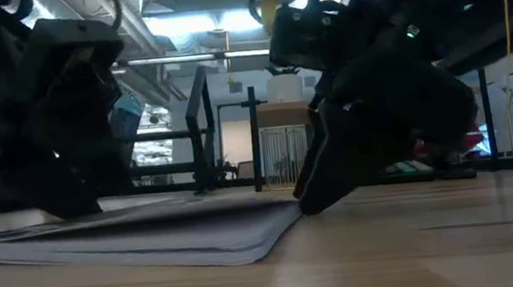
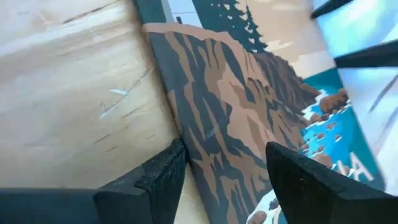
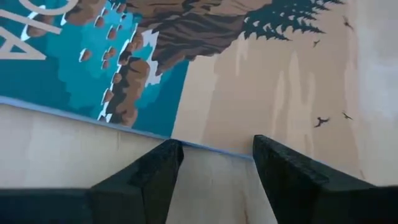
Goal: Stock shelves
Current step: Put the brown book into the book holder
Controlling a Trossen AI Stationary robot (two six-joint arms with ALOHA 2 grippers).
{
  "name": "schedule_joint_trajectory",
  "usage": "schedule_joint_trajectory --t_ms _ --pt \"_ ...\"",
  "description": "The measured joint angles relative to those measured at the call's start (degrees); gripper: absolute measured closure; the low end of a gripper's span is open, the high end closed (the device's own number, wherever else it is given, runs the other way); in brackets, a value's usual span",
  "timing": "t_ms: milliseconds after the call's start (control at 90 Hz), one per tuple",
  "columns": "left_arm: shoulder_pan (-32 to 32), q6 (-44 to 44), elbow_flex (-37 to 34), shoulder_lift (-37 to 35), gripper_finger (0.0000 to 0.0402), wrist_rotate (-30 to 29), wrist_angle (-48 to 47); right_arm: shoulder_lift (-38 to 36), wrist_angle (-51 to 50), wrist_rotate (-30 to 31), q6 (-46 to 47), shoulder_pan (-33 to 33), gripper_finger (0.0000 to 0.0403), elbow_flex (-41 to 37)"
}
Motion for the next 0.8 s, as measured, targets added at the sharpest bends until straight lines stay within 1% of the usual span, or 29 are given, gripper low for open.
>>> schedule_joint_trajectory --t_ms 56,156,267,378,622,711,800 --pt "-0.44 -0.34 -1.2 0.02 0.0198 -1.3 3.0 0.0 0.77 -0.5 -0.5 -0.83 0.0205 0.04" --pt "-0.73 0.37 -2.21 0.63 0.0198 -0.85 10.23 0.4 4.48 -0.56 -1.34 -2.4 0.0205 0.37" --pt "-0.74 2.45 -2.57 0.74 0.0199 -0.44 13.63 0.41 5.88 -1.72 -1.77 -3.31 0.0205 0.14" --pt "-0.74 2.65 -2.53 0.74 0.02 -0.16 13.78 0.41 5.66 -2.33 -2.0 -3.62 0.0205 0.17" --pt "-1.08 2.89 -2.42 -0.24 0.0215 0.32 11.94 0.28 1.18 -1.47 -1.04 -3.29 0.0205 0.44" --pt "-1.57 3.8 -2.42 -0.26 0.0209 0.04 11.85 0.28 1.08 -1.42 -1.11 -3.27 0.0205 0.44" --pt "-2.02 3.12 -2.3 -0.36 0.0194 -0.34 10.59 0.28 0.79 -1.46 -0.98 -3.21 0.0205 0.44"
